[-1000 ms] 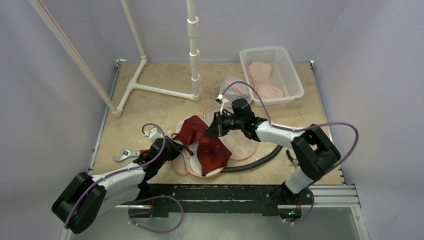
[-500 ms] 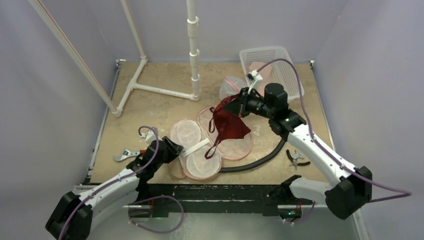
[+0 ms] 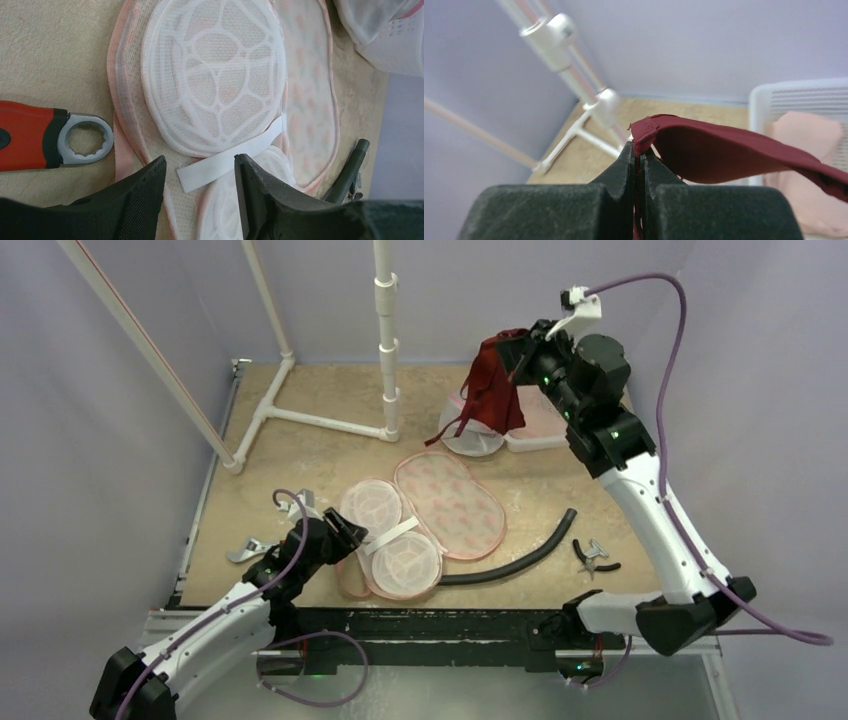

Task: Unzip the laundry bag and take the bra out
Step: Pick up the bra from the laundry bag, then place the bra in the bin.

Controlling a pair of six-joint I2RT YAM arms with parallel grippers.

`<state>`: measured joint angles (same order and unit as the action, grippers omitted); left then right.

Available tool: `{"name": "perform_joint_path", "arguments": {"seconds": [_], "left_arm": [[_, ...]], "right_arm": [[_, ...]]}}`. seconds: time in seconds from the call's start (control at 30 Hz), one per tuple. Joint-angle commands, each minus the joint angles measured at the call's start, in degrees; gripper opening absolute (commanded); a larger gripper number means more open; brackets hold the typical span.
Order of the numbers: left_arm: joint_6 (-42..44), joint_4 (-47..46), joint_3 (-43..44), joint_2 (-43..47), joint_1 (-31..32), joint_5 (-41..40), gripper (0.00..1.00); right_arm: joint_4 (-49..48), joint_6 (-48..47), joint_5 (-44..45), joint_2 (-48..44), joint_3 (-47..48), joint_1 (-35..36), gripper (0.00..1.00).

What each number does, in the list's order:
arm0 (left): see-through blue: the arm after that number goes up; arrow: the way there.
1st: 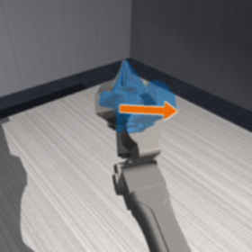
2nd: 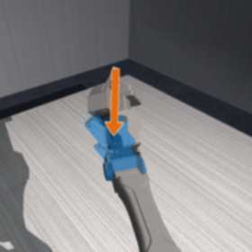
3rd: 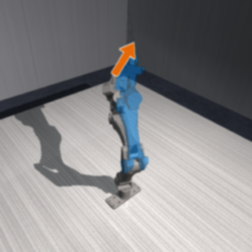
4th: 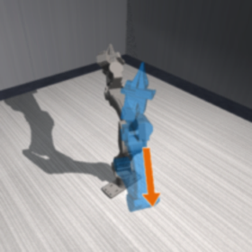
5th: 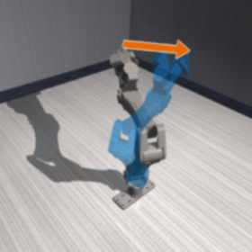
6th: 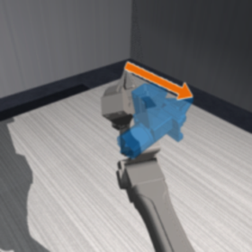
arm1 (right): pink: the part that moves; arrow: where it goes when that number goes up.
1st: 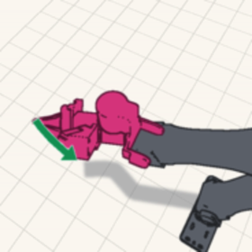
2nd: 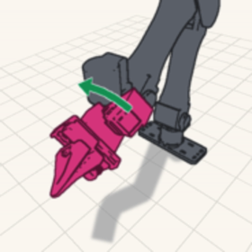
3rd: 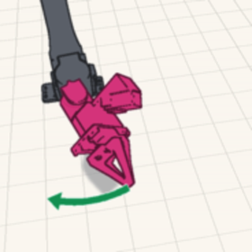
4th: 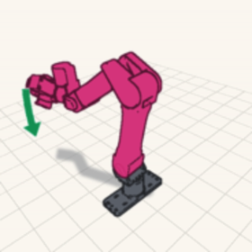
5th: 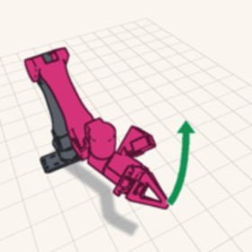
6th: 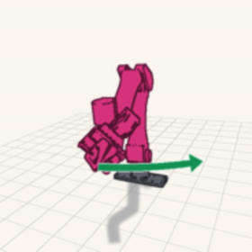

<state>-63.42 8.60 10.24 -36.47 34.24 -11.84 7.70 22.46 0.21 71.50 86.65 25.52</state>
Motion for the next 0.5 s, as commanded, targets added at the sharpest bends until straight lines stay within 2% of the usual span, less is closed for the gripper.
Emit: {"name": "perform_joint_path", "arguments": {"seconds": [0.0, 0.27, 0.47], "left_arm": [[1.49, 1.63, 1.71, 1.62, -0.23, 1.36, 0.52], [4.86, 4.06, 5.20, 1.51, -0.24, 1.72, 0.53], [8.25, 5.26, 8.94, -0.26, -0.29, 2.28, 0.53]], "right_arm": [[-0.40, -4.62, 7.06, 6.34, 6.65, -2.91, 0.00], [-5.25, -10.29, 11.72, 16.00, 14.18, -10.09, 0.00], [-8.48, -13.33, 5.33, 21.11, 18.68, -14.97, 0.00]]}}
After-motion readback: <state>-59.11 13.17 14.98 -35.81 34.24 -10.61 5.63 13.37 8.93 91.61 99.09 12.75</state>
